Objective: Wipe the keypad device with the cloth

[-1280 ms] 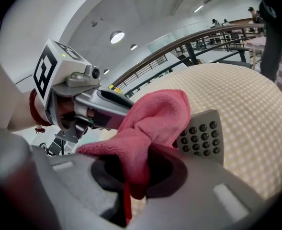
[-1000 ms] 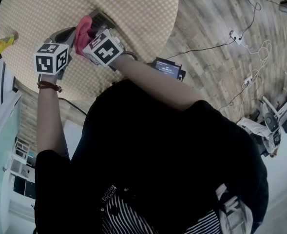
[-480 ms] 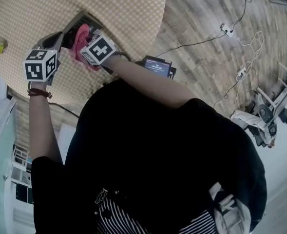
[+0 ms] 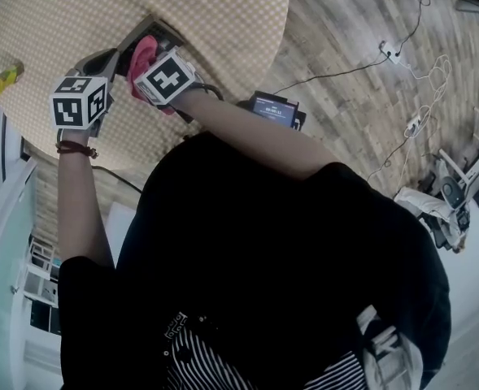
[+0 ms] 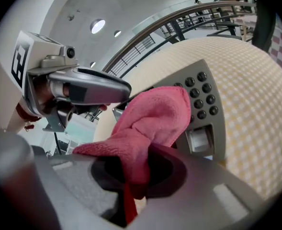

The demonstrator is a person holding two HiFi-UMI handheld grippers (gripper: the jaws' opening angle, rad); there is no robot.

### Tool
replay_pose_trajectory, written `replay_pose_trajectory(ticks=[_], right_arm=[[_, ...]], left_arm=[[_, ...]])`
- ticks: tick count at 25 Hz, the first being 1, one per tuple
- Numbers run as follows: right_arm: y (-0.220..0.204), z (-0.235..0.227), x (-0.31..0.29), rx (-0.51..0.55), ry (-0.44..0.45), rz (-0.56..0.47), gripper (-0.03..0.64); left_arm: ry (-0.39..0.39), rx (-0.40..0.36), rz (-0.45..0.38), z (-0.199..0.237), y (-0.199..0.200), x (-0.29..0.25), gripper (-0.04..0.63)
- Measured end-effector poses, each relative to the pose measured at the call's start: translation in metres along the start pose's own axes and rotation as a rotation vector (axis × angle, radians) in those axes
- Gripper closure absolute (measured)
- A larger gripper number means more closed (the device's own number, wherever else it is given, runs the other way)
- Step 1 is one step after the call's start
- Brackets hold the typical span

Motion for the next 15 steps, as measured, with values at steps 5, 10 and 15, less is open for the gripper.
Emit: replay_pose_trajectory(ticks=[5, 10, 15], right_arm=[[0.018, 0.018, 0.011, 0.013, 0.071, -0.127, 0.552], [0.019, 0.016, 0.011, 0.049, 0.073, -0.153, 0.552], [-0.019, -0.011, -0.009, -0.043, 0.049, -0.075, 0.552]], left_arm=[[0.009, 0.02, -0.005, -0.003, -0.002, 0.001, 0.595], [0.007, 0.029, -0.016, -0.002, -0.002, 0.0, 0.595], [0.008, 0.035, -0.032, 0.0, -0.004, -0.001, 0.595]])
Point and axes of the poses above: the fingertips, and each gripper's own axes: x backward along the fingers, z to its left, y out of its top, the point moved 9 cm from there along x, backward along the fingers, and after that the axes turned 12 degrees about z, right-handed, at the moved point
